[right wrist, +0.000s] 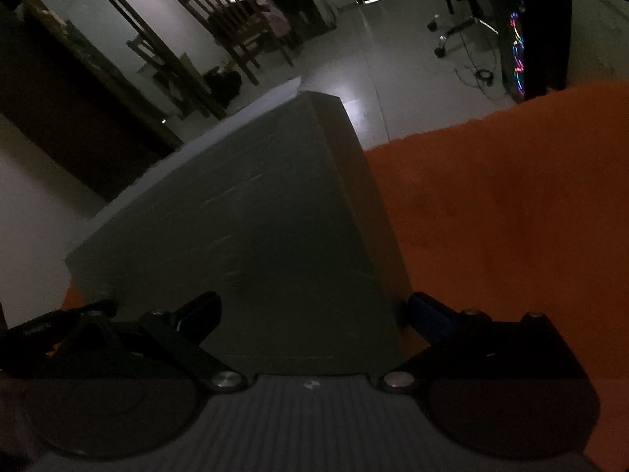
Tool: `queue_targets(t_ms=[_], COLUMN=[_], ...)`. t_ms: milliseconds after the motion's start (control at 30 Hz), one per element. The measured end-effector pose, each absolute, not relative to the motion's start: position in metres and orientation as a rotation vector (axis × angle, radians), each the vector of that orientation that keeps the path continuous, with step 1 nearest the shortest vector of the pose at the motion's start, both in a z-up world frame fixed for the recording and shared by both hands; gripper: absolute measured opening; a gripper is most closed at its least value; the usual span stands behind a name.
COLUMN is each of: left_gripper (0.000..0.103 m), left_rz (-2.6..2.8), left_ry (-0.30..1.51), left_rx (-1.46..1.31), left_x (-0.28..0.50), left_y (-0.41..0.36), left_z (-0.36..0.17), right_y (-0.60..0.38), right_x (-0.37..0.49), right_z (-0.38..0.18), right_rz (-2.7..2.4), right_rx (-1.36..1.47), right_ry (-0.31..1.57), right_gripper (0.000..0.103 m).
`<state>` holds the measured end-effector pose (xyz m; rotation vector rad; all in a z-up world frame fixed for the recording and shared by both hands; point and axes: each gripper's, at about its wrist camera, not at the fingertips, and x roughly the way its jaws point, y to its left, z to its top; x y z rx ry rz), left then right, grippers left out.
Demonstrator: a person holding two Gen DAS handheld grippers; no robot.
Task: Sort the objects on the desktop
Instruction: 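Lift the white lid with both grippers and carry it over the box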
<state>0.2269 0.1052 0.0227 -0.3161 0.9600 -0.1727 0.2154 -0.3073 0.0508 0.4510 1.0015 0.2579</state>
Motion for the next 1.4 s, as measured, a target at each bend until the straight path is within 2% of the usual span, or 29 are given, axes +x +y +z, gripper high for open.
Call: queue_targets(t_ms=[567,767,1067,1400], left_gripper=[0.096,0.096,0.096,0.096], left_rz=[-0.168,-0.135,-0.125,-0.061], left_ry=[0.877,0.895,0.983,1.203], left_rx=[-0.287,-0.254,-0.218,-0.142], left_x=[0.13,0.078,0.035,0.077], left_y=[0.106,0.102,0.088,0.07], left_z=[0.104,0.119,0.085,-0.01], right_y=[-0.283,-0.274,-0.285,-0.282], right_x=[0.107,0.049,0.0,0.031], right_z=[0.141,0.148,0.112,0.015], right_rz=[0.26,0.264,0.235,0.169], right_rx=[0.409,0.388,0.406,0.423], right_ry=[0.893,0.895,0.968,1.126], right_gripper=[0.103,0.103,0.103,0.103])
